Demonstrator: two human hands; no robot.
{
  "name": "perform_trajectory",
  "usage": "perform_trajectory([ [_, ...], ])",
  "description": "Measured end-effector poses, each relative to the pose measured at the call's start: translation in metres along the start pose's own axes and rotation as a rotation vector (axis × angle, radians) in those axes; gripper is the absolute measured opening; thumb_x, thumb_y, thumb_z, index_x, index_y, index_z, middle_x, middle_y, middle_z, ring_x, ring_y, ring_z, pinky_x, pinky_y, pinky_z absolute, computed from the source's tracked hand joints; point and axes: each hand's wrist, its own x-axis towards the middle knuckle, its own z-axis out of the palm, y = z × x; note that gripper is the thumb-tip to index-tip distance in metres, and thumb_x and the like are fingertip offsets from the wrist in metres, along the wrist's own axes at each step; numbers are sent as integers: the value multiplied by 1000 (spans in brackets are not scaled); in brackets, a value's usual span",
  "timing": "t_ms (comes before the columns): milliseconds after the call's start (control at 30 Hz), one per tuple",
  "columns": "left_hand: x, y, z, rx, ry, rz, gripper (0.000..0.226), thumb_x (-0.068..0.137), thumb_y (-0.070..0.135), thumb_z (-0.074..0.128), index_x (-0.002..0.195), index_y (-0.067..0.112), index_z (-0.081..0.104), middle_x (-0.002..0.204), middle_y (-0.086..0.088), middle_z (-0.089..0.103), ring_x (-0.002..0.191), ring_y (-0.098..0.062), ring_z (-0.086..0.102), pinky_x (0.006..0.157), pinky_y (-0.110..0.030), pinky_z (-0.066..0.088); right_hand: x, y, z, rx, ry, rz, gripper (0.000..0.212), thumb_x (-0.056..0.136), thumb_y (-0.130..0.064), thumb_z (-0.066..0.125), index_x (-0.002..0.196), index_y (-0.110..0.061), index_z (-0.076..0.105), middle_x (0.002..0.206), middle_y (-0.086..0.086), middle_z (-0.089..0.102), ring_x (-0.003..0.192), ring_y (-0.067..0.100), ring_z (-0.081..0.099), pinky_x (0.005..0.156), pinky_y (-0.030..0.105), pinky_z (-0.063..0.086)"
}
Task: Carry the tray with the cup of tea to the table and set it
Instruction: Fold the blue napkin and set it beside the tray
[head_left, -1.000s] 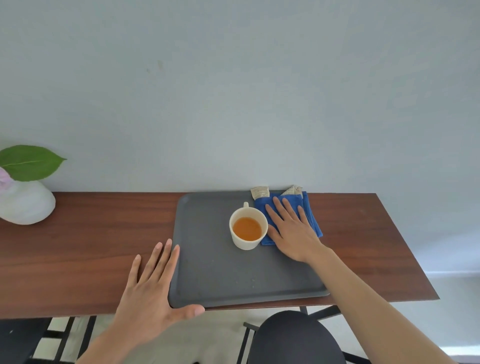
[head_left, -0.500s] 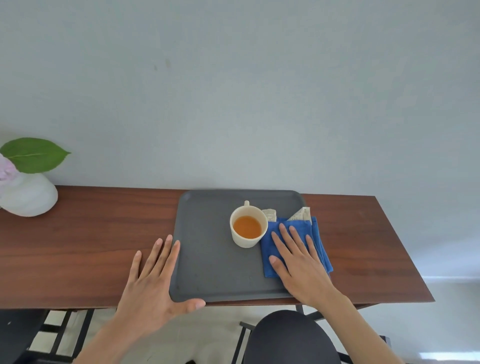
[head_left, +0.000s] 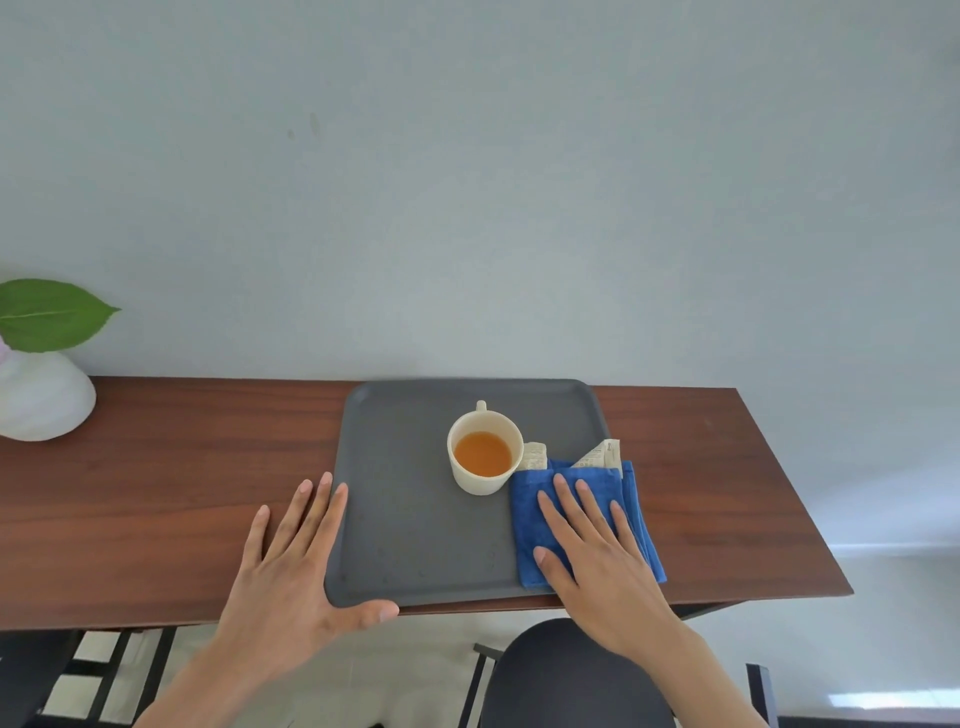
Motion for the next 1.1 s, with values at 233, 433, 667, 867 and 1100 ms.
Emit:
perform_trajectory([
  [233, 1, 0, -2, -14, -7, -8, 137, 63, 107, 40, 164, 23, 3, 173, 2, 2, 159, -15, -4, 128, -58, 9, 33, 2, -4, -24, 43, -17, 64, 98, -65, -9, 153, -38, -28, 164, -12, -27, 149, 12, -31, 122, 43, -15],
  [433, 1, -1, -1, -30, -14, -6, 137, 62, 108, 38, 164, 24, -2, 173, 4, -5, 159, -14, -10, 129, -58, 6, 82, 9, -12, -24, 59, -8, 63, 104, -60, -1, 158, -33, -18, 168, -9, -21, 151, 16, -26, 123, 45, -13],
  [667, 1, 0, -2, -45, -1, -4, 138, 62, 108, 37, 164, 25, -4, 173, 5, -7, 158, -13, -12, 129, -56, 3, 123, 17, -28, -19, 13, -22, 69, 98, -62, -6, 160, -31, -13, 168, -8, -20, 152, 16, -24, 126, 49, -6],
  [867, 0, 1, 0, -49, 14, -14, 137, 63, 108, 37, 164, 25, -3, 173, 5, -5, 158, -13, -11, 129, -57, 5, 121, 15, -30, -3, 5, -21, 67, 101, -58, 0, 161, -30, -9, 169, -8, -17, 153, 16, -21, 126, 50, -4],
  [1100, 1, 1, 1, -43, 14, -17, 137, 62, 108, 36, 164, 25, -3, 173, 3, -3, 159, -15, -9, 129, -58, 7, 87, 18, -20, -11, -11, -47, 64, 104, -61, 4, 159, -35, -15, 167, -13, -20, 152, 12, -23, 126, 47, -3],
])
